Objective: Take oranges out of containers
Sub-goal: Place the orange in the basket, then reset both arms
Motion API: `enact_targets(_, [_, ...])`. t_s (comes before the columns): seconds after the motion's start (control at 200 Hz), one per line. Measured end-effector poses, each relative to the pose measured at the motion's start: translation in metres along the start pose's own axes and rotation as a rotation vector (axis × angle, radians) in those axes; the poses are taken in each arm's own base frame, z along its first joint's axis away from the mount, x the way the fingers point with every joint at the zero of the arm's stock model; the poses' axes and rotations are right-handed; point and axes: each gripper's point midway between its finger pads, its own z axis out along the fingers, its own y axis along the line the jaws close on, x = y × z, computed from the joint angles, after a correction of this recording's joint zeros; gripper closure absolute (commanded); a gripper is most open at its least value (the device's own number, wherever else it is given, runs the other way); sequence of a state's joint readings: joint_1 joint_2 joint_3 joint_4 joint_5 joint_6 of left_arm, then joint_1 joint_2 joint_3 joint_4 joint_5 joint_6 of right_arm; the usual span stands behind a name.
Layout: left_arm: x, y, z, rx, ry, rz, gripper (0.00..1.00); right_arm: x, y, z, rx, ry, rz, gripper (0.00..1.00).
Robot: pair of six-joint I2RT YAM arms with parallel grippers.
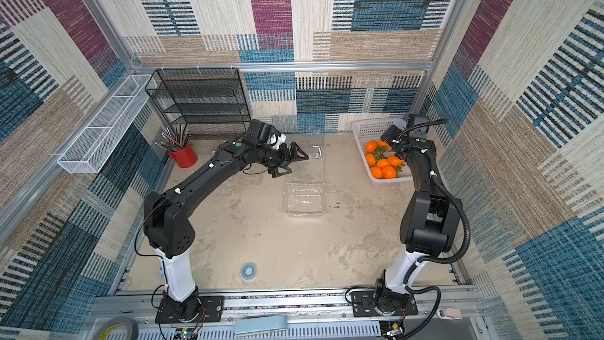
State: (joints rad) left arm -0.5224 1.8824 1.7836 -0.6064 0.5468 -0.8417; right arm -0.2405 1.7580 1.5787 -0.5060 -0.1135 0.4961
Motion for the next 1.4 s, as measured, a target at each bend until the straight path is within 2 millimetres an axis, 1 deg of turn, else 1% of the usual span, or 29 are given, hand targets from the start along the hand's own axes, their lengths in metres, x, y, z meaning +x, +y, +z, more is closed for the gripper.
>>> enact_targets(0.145, [-0.008,0.022,-0.032,-0.044,-0.059,0.008,0.01,0.002,0.027,-0.018,-0.058,-0.022,-0.035,0.02])
enact_targets(0.2, [-0.014,0.031,-0.047,-0.067,-0.093,0.006,0.01,0.007,0.037,-0.024,-0.080,-0.022,-0.050,0.02])
enact_targets(0.255, [-0.018,0.041,-0.063,-0.081,-0.122,0.003,0.01,0.015,0.050,-0.030,-0.106,-0.019,-0.068,0.02])
enact_targets(0.381, [-0.032,0.072,-0.106,-0.173,-0.236,0.000,0.01,0.037,0.081,-0.044,-0.179,-0.022,-0.125,0.02])
enact_targets(0.451, [-0.036,0.093,-0.129,-0.243,-0.295,0.009,0.01,0.053,0.090,-0.051,-0.204,-0.028,-0.157,0.01])
enact_targets(0.486, [-0.035,0.105,-0.140,-0.281,-0.317,0.009,0.01,0.063,0.092,-0.054,-0.215,-0.029,-0.172,0.02])
enact_targets(0.546, [-0.034,0.133,-0.158,-0.366,-0.357,-0.002,0.01,0.077,0.086,-0.058,-0.221,-0.036,-0.180,0.02])
enact_targets(0.576, [-0.033,0.149,-0.166,-0.412,-0.373,-0.009,0.01,0.081,0.079,-0.059,-0.211,-0.050,-0.178,0.02])
enact_targets(0.621, [-0.031,0.176,-0.179,-0.493,-0.402,-0.031,0.01,0.089,0.068,-0.061,-0.199,-0.070,-0.176,0.02])
enact_targets(0.691, [-0.022,0.221,-0.197,-0.621,-0.426,-0.067,0.01,0.099,0.051,-0.064,-0.177,-0.115,-0.169,0.02])
enact_targets(0.771, [-0.008,0.263,-0.209,-0.736,-0.433,-0.093,0.01,0.107,0.033,-0.064,-0.148,-0.167,-0.162,0.02])
enact_targets(0.831, [0.001,0.289,-0.216,-0.811,-0.440,-0.095,0.01,0.112,0.021,-0.061,-0.123,-0.201,-0.170,0.02])
enact_targets(0.912, [0.007,0.317,-0.223,-0.896,-0.474,-0.078,0.01,0.116,0.008,-0.055,-0.089,-0.240,-0.199,0.02])
enact_targets(1.032, [0.009,0.350,-0.217,-0.972,-0.501,-0.031,0.01,0.123,-0.009,-0.044,-0.037,-0.277,-0.254,0.02])
enact_targets(1.157, [-0.001,0.378,-0.209,-1.010,-0.530,0.000,0.01,0.131,-0.027,-0.036,0.013,-0.319,-0.307,0.02])
enact_targets(1.262, [-0.015,0.390,-0.206,-1.027,-0.567,0.026,0.01,0.143,-0.040,-0.031,0.032,-0.342,-0.360,0.02])
enact_targets(1.402, [-0.026,0.394,-0.202,-1.019,-0.623,0.072,0.01,0.156,-0.052,-0.024,0.042,-0.359,-0.425,0.02])
